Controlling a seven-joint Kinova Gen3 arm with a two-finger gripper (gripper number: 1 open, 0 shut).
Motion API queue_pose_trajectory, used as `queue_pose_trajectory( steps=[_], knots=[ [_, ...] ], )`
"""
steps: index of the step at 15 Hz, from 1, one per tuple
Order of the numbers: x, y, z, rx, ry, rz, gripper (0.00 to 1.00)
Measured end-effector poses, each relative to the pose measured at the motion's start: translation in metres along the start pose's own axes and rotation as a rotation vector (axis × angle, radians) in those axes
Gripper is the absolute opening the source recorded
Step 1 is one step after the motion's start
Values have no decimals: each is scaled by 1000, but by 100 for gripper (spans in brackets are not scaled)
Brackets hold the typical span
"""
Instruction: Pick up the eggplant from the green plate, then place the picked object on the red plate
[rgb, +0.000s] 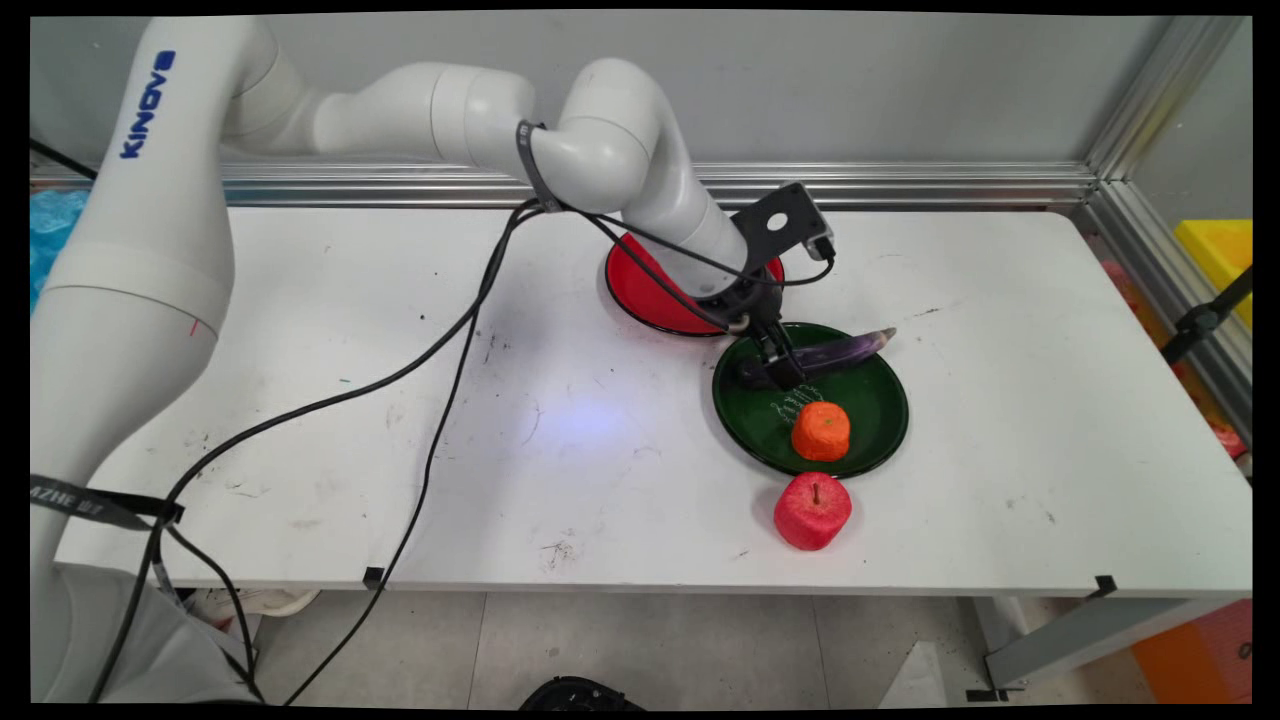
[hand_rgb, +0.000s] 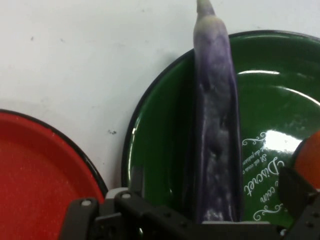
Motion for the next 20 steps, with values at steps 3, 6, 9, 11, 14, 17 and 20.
queue_pose_trajectory(
  steps=[3, 6, 9, 11, 14, 17, 20],
  knots=[
    [-4, 3, 7, 0, -1, -7, 100],
    [-8, 5, 12, -4, 0, -10, 100],
    [-10, 7, 17, -6, 2, -13, 100],
    [-11, 7, 19, -6, 3, -13, 0],
    [-13, 7, 20, -2, 5, -10, 0],
    [-13, 6, 21, 0, 7, -6, 0],
    [-12, 4, 20, 3, 11, -2, 0]
  ],
)
